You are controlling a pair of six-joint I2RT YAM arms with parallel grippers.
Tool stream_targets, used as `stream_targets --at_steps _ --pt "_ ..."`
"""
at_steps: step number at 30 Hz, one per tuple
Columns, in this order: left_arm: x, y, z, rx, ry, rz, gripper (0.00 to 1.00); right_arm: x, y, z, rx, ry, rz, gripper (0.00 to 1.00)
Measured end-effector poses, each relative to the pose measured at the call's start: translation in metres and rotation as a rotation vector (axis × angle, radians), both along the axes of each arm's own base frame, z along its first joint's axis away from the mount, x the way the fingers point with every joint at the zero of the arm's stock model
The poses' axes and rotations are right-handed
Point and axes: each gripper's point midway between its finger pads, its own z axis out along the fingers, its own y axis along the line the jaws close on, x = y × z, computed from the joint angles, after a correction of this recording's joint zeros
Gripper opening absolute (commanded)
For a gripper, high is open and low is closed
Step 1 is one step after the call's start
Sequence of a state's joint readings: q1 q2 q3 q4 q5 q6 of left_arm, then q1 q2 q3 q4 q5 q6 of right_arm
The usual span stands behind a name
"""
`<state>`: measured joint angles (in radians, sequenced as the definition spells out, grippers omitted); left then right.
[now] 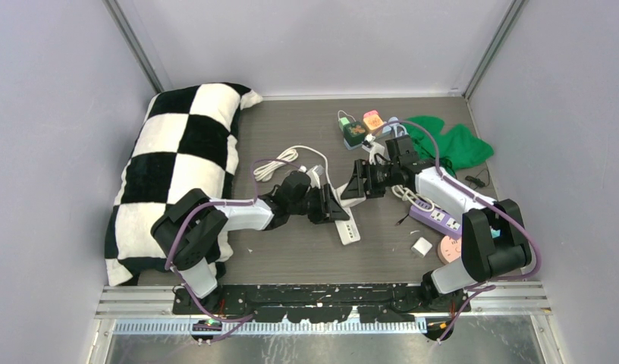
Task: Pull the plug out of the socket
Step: Remove the plug from the socket.
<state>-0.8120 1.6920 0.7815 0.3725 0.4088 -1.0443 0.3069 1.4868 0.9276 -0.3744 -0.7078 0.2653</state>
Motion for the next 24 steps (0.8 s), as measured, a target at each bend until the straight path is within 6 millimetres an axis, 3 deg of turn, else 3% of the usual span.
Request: stream_targets --at_steps 12,24 --pt "0.007 -0.002 0.006 -0.025 -0.040 0.017 0.00 0.004 -0.014 0.006 0.066 0.012 0.003 0.01" --pt "0.003 0.001 -0.001 -0.021 -0.024 0.014 0.00 0.000 -0.008 -0.001 0.043 0.012 0.003 0.01"
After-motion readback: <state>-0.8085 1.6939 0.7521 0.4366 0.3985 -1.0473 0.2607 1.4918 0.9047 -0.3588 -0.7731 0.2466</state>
